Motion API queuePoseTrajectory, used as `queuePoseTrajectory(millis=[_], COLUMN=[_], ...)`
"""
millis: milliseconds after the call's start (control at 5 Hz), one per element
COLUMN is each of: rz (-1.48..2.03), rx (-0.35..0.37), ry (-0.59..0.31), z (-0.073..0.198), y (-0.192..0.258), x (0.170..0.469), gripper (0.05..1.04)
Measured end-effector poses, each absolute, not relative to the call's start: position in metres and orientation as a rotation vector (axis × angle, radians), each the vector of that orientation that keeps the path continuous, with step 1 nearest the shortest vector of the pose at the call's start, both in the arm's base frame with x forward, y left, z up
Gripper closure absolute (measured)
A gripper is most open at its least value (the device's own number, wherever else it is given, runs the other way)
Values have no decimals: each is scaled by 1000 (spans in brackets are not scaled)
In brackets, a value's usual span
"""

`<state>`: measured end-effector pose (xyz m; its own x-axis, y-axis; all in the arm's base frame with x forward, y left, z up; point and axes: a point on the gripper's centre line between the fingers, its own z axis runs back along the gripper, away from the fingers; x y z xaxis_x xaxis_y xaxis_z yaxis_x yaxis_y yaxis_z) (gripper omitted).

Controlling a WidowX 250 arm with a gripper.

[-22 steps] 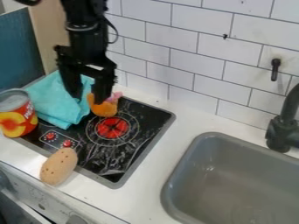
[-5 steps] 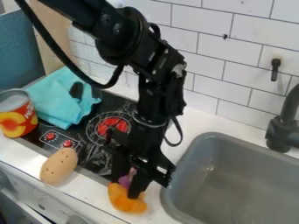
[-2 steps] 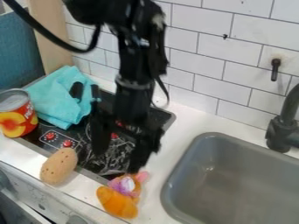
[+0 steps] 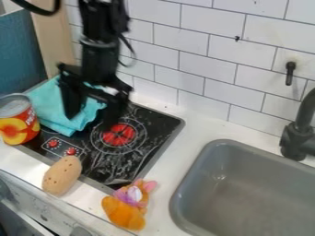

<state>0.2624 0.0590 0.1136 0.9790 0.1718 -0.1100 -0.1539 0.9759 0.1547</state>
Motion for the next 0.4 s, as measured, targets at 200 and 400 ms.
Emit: queuePoseTrajectory(millis=[200, 400], rz=[106, 68], rx=[151, 160], ry=[83, 46], z=[130, 143], y=[83, 100], x=[261, 264], gripper=[81, 81])
